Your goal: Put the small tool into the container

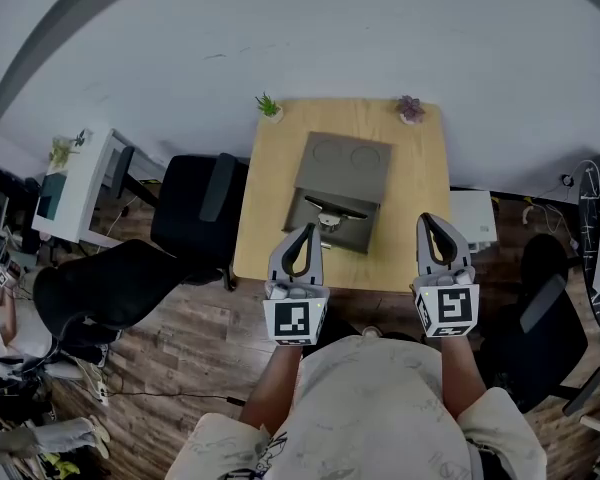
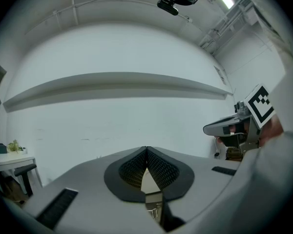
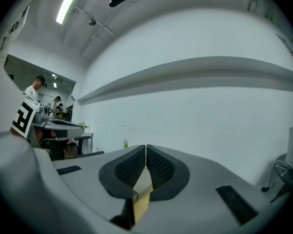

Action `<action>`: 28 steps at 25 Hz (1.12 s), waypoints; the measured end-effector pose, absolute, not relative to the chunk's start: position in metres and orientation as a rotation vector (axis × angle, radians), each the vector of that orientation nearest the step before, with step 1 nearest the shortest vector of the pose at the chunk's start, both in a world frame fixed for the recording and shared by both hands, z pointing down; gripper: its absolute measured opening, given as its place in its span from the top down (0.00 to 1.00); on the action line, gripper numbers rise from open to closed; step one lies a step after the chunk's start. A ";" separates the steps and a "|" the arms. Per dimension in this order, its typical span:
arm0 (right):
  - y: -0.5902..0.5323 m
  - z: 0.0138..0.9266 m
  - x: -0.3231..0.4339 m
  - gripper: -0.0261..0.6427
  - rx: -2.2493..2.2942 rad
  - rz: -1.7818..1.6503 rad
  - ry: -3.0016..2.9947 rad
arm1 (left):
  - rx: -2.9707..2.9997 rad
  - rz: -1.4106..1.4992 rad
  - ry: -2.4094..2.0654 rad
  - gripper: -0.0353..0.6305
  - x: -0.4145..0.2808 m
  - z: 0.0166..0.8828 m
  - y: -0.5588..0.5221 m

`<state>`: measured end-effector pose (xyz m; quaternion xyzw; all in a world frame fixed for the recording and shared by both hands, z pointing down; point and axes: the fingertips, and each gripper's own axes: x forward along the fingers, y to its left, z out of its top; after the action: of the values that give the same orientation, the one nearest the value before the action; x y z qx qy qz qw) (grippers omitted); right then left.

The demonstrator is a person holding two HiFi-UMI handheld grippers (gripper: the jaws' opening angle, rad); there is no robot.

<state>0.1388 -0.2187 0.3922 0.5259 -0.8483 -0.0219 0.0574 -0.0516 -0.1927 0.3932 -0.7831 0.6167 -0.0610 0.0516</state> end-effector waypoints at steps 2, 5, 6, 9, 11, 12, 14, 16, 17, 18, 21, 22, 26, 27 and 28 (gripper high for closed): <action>-0.218 0.393 0.139 0.93 1.596 -0.065 -2.569 | -2.381 -0.187 1.876 0.94 -0.052 0.394 -0.192; -0.219 0.394 0.138 0.94 1.595 -0.062 -2.571 | -2.395 -0.206 1.896 0.94 -0.054 0.399 -0.190; -0.219 0.394 0.138 0.94 1.594 -0.062 -2.571 | -2.396 -0.211 1.898 0.94 -0.055 0.399 -0.190; -0.220 0.394 0.135 0.94 1.591 -0.061 -2.571 | -2.389 -0.204 1.899 0.94 -0.058 0.399 -0.191; -0.220 0.395 0.133 0.94 1.585 -0.055 -2.571 | -2.380 -0.186 1.906 0.94 -0.061 0.401 -0.191; -0.220 0.395 0.133 0.94 1.584 -0.047 -2.571 | -2.379 -0.189 1.911 0.94 -0.062 0.402 -0.191; -0.220 0.396 0.133 0.94 1.589 -0.026 -2.576 | -2.379 -0.202 1.909 0.94 -0.062 0.403 -0.191; -0.221 0.395 0.133 0.94 1.594 -0.022 -2.580 | -2.383 -0.209 1.909 0.94 -0.063 0.403 -0.192; -0.221 0.394 0.133 0.94 1.594 -0.026 -2.580 | -2.384 -0.211 1.912 0.94 -0.063 0.404 -0.192; -0.221 0.394 0.133 0.94 1.594 -0.029 -2.580 | -2.385 -0.211 1.915 0.94 -0.064 0.405 -0.191; -0.222 0.393 0.134 0.94 1.601 -0.031 -2.579 | -2.384 -0.216 1.907 0.94 -0.063 0.404 -0.191; -0.222 0.393 0.134 0.94 1.604 -0.031 -2.579 | -2.385 -0.219 1.905 0.94 -0.063 0.404 -0.191; -0.221 0.393 0.134 0.94 1.605 -0.028 -2.579 | -2.395 -0.247 1.916 0.94 -0.064 0.406 -0.191; -0.221 0.393 0.135 0.94 1.605 -0.025 -2.579 | -2.397 -0.252 1.918 0.94 -0.064 0.407 -0.191; -0.222 0.393 0.135 0.94 1.606 -0.022 -2.580 | -2.396 -0.250 1.918 0.94 -0.064 0.407 -0.191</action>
<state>0.1348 -0.2218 0.3934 0.5277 -0.8479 -0.0073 0.0515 -0.0638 -0.1911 0.4066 -0.7777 0.6226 -0.0811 0.0310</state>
